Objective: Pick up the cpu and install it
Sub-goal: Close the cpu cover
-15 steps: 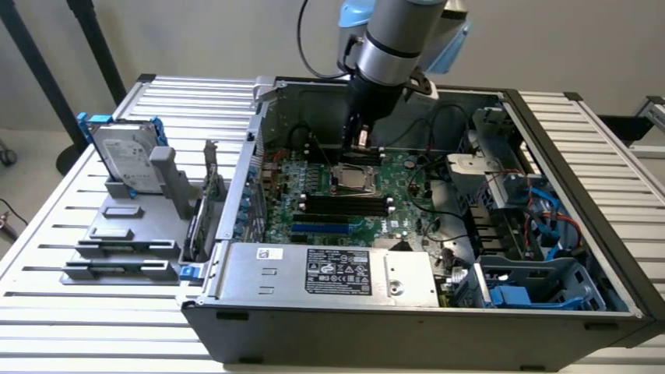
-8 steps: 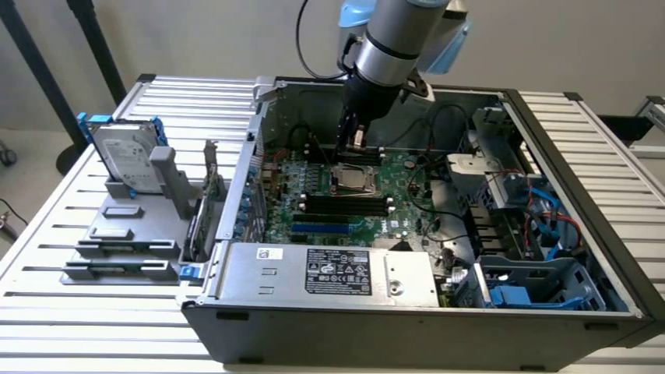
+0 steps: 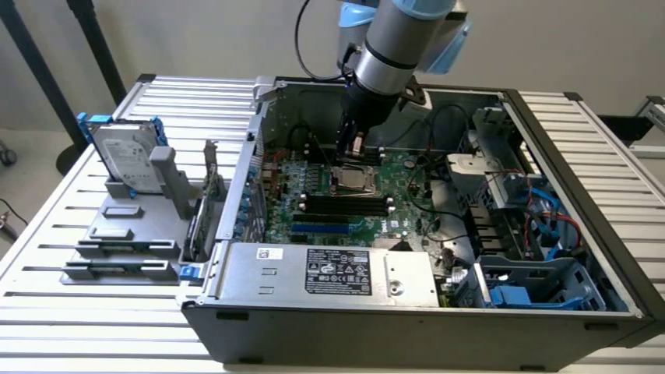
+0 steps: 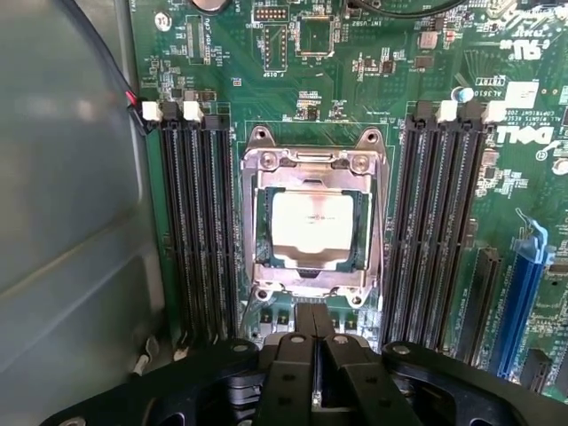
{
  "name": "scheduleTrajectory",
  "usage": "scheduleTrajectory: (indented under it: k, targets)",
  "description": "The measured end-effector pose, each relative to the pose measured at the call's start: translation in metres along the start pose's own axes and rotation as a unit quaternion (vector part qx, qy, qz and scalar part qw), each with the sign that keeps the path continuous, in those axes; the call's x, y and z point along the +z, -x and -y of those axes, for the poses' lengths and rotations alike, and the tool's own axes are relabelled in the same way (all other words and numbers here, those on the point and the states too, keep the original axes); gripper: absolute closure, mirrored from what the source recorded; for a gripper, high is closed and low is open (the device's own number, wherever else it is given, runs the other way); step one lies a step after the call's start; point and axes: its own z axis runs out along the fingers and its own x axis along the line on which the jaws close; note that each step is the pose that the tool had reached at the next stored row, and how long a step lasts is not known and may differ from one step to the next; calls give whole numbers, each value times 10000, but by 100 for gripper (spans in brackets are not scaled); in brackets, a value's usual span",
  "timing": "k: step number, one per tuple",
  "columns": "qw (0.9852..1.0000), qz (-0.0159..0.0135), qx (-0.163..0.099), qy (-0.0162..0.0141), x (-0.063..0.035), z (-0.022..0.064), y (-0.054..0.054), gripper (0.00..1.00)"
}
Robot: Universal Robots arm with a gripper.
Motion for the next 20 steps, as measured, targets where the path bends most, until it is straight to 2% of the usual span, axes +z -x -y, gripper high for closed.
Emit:
scheduleTrajectory:
  k: [6, 12, 20]
  targets:
    - [10000, -9, 34, -1, 102, -24, 9, 89]
    - [9999, -25, 91, -45, 157, -17, 15, 89]
    - [9999, -82, 108, -48, 229, -35, 20, 89]
